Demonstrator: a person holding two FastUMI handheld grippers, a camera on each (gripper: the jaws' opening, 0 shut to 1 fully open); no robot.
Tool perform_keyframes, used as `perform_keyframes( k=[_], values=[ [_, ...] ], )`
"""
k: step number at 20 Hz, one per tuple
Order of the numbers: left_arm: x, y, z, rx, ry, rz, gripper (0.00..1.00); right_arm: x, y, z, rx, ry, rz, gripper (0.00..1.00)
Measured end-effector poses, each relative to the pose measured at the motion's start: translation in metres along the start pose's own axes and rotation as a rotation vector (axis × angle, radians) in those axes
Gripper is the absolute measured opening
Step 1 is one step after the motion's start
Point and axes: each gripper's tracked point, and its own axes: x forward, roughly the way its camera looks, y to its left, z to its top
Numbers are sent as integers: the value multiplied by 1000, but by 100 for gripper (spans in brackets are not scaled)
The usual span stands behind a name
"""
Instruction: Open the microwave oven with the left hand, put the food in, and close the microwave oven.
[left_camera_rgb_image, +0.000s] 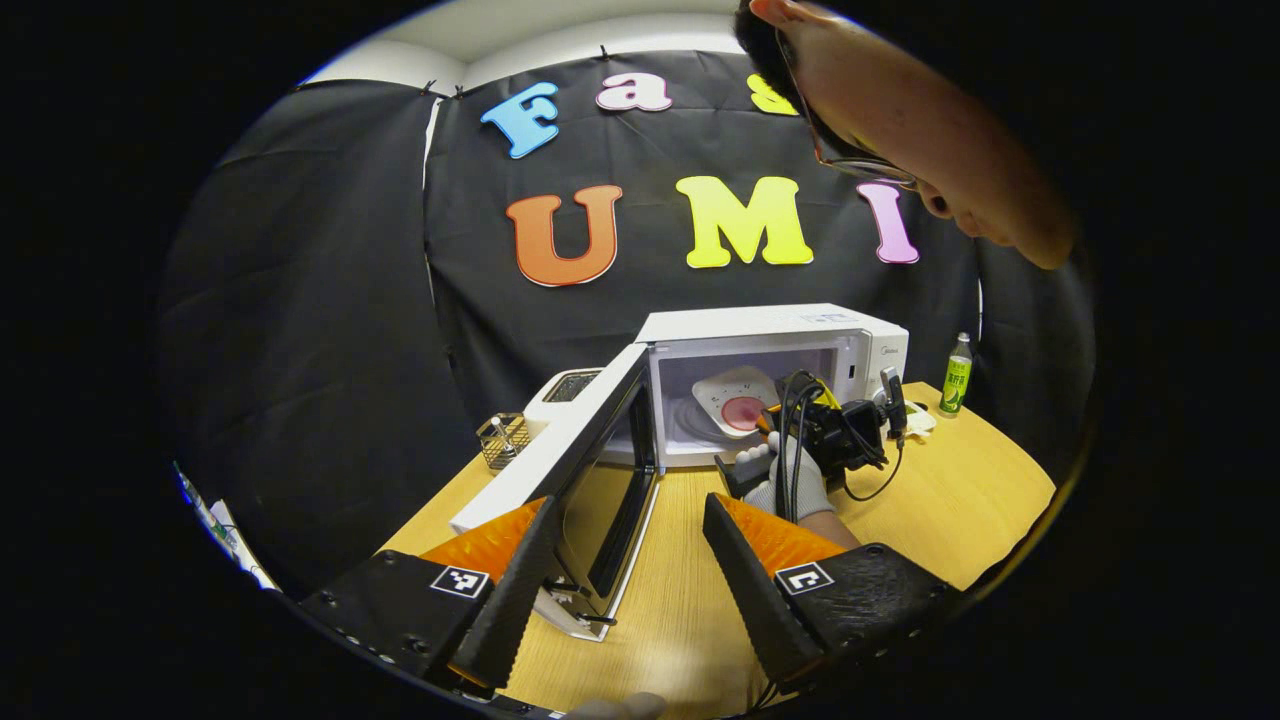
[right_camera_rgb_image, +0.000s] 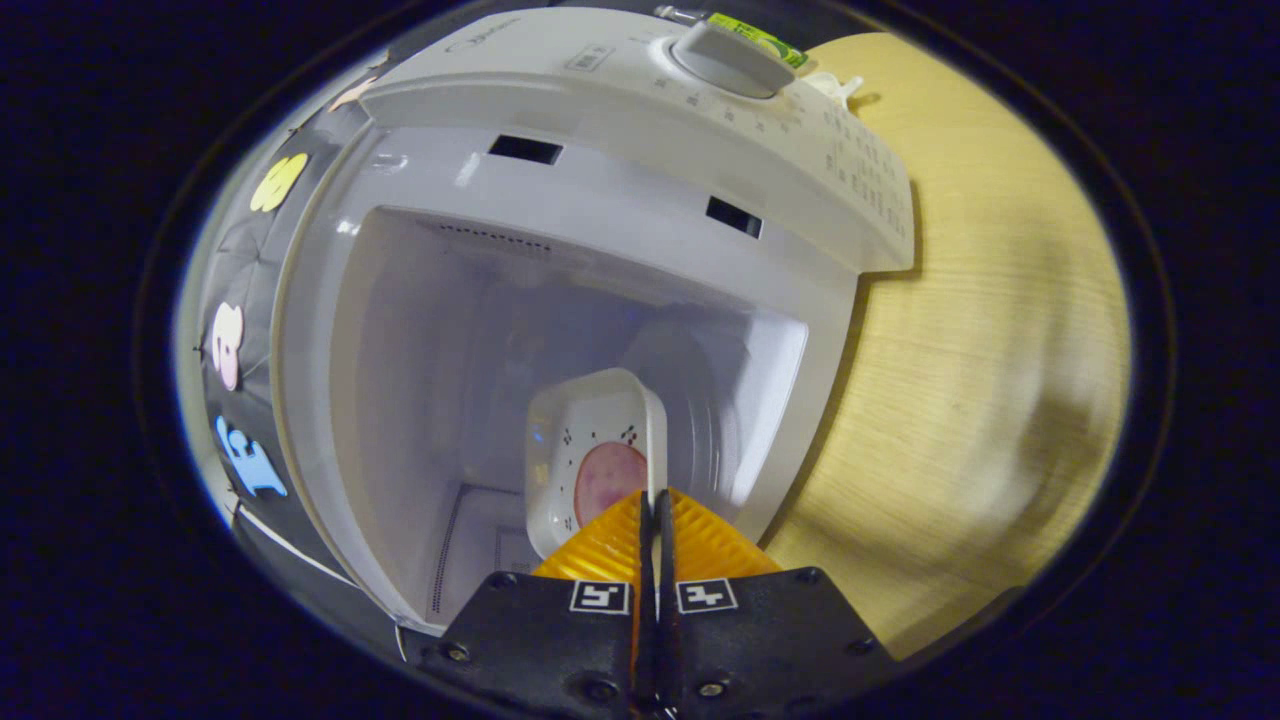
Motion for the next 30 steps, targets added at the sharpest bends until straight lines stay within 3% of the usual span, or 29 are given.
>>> perform_keyframes(
  k=[1,5,8,9,12,14,15,16,18,19,20,21,22,30],
  values=[
    [-1,0,2,0,-4,0,89,1,-3,3,1,-6,-4,0],
    [-3,2,-1,6,0,3,89,1,1,16,6,-70,33,10],
    [-8,3,0,11,-9,3,89,-6,13,4,-20,-6,99,19],
    [-10,2,2,14,-16,4,89,-13,12,3,-41,1,102,32],
    [-13,2,11,14,-32,1,88,-38,12,4,-170,10,97,86],
    [-15,1,19,22,-49,-5,89,-62,16,24,-339,-47,108,93],
    [-15,0,25,23,-62,-12,89,-80,26,34,-422,-79,138,81],
    [-16,0,32,26,-78,-14,89,-94,33,41,-510,-88,157,94],
    [-17,-4,42,24,-101,-26,89,-120,39,52,-656,-85,164,100],
    [-18,-7,46,24,-111,-34,89,-133,40,60,-708,-79,161,89],
    [-19,-9,52,27,-126,-43,88,-145,42,68,-748,-79,158,100],
    [-19,-10,59,31,-140,-49,88,-158,44,79,-783,-79,144,89],
    [-19,-11,63,34,-149,-54,88,-170,44,88,-821,-78,135,100],
    [-15,1,103,-24,-209,-47,88,-268,48,177,-1148,-98,59,100]
  ],
)
